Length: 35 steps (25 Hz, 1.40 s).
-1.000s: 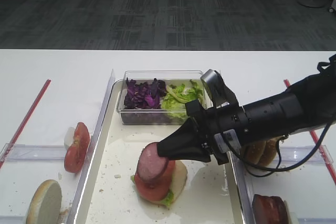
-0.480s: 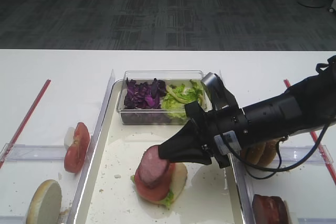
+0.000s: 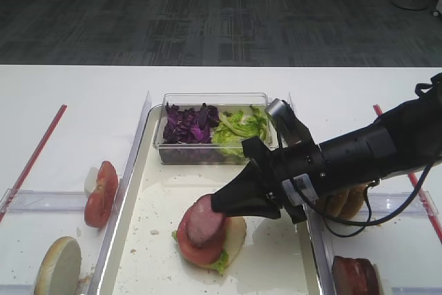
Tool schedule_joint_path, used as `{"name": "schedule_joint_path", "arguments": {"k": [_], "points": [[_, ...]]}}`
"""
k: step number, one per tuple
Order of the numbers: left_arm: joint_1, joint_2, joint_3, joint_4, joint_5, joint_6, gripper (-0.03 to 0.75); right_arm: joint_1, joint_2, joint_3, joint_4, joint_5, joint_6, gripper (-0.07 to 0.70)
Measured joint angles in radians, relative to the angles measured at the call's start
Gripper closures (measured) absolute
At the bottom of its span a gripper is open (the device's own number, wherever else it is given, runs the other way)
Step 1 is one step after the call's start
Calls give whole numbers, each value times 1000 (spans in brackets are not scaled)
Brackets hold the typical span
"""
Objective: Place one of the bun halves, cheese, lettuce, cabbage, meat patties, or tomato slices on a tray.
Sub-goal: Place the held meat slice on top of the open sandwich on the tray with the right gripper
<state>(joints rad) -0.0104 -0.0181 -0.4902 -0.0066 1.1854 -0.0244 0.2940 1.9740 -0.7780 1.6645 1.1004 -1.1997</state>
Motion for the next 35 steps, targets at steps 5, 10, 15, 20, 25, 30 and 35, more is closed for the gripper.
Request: {"name": "schedule_joint_path", "arguments": {"k": [5, 10, 15, 20, 25, 30, 35], "points": [[0, 0, 0, 0, 0, 0, 97, 0, 8, 0, -4, -2, 7, 511], [0, 0, 0, 0, 0, 0, 97, 0, 68, 0, 5, 33, 0, 511], [0, 0, 0, 0, 0, 0, 97, 0, 80, 0, 40, 41, -30, 511], [0, 0, 0, 0, 0, 0, 97, 0, 80, 0, 52, 41, -34, 511], [0, 0, 0, 0, 0, 0, 97, 0, 80, 0, 50, 41, -34, 511], [0, 0, 0, 0, 0, 0, 97, 0, 80, 0, 42, 26, -34, 511], [0, 0, 0, 0, 0, 0, 97, 0, 80, -1, 41, 20, -36, 510]]}}
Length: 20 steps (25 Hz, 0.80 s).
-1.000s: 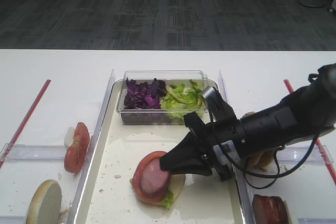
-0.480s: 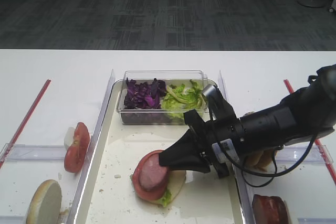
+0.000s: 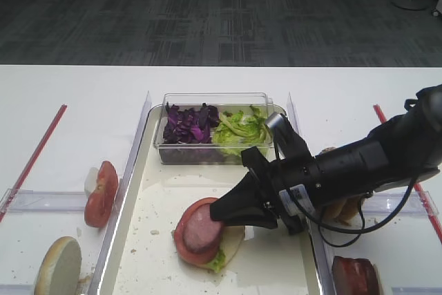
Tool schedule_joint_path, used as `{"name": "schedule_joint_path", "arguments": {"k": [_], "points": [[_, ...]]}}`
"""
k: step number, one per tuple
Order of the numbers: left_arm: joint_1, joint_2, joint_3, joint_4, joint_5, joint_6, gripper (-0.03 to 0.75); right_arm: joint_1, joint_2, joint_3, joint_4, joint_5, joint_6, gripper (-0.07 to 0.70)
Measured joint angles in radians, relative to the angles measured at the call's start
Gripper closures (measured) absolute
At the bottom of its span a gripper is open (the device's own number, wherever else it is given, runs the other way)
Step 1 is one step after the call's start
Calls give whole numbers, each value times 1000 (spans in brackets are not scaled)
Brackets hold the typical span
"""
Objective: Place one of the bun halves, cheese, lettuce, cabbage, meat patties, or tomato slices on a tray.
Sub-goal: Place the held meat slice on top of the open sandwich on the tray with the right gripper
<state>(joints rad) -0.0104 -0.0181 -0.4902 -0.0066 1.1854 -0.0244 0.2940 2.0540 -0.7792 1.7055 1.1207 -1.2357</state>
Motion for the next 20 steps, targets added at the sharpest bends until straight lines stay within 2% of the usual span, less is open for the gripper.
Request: {"name": "schedule_joint_path", "arguments": {"k": [10, 20], "points": [[0, 0, 0, 0, 0, 0, 97, 0, 0, 0, 16, -16, -15, 458], [0, 0, 0, 0, 0, 0, 97, -2, 0, -1, 34, -33, -25, 448]]}}
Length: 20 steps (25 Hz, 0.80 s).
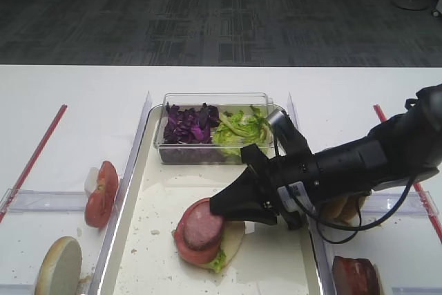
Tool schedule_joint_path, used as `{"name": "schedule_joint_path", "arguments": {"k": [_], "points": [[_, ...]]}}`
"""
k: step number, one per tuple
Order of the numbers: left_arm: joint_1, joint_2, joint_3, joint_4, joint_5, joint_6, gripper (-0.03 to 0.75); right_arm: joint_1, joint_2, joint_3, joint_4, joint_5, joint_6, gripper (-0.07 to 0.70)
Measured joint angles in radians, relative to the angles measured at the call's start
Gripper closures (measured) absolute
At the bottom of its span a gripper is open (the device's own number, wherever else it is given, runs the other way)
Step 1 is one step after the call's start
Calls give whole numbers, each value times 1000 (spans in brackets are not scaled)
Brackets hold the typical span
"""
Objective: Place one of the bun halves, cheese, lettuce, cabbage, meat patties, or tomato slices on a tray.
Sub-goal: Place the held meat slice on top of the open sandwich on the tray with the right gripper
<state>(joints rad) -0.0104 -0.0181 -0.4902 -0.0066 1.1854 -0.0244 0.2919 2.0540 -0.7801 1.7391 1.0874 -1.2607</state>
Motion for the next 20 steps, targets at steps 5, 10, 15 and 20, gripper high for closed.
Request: {"name": "schedule_joint_path", "arguments": {"k": [5, 10, 15, 20], "points": [[0, 0, 0, 0, 0, 0, 97, -37, 0, -2, -15, 43, 0, 399], [0, 0, 0, 0, 0, 0, 97, -72, 0, -7, -56, 114, 25, 235], [0, 0, 0, 0, 0, 0, 97, -84, -4, -9, -85, 125, 36, 204], [0, 0, 0, 0, 0, 0, 97, -84, -4, -9, -91, 127, 36, 199]]}}
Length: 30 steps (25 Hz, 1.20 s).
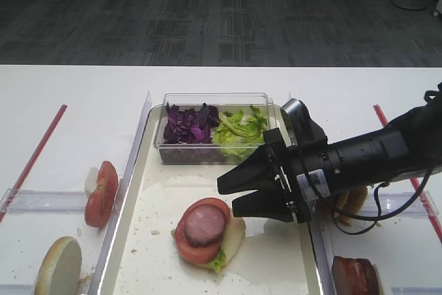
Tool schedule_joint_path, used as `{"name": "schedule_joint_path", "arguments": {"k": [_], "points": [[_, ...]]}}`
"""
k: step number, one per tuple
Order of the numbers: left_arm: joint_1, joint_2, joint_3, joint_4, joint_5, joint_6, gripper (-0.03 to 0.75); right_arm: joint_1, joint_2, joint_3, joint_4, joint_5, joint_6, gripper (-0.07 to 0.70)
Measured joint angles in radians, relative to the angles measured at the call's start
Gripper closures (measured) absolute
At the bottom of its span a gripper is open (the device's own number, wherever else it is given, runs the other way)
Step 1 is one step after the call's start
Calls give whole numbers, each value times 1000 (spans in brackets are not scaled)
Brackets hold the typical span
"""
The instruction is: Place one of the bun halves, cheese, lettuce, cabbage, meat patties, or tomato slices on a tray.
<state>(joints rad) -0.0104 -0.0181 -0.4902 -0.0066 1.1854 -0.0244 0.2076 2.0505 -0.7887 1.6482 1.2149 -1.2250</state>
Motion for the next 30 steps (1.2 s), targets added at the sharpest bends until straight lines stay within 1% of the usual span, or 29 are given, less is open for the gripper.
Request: {"name": "schedule_joint_path", "arguments": {"k": [12, 17, 19, 30], "points": [[0, 0, 0, 0, 0, 0, 97, -2, -12, 0, -15, 2, 0, 196], [0, 0, 0, 0, 0, 0, 97, -4, -55, 0, -45, -49, 2, 196], [0, 0, 0, 0, 0, 0, 97, -4, -81, 2, -49, -61, 5, 196], [0, 0, 0, 0, 0, 0, 97, -4, -258, 8, -79, -61, 104, 196]]}}
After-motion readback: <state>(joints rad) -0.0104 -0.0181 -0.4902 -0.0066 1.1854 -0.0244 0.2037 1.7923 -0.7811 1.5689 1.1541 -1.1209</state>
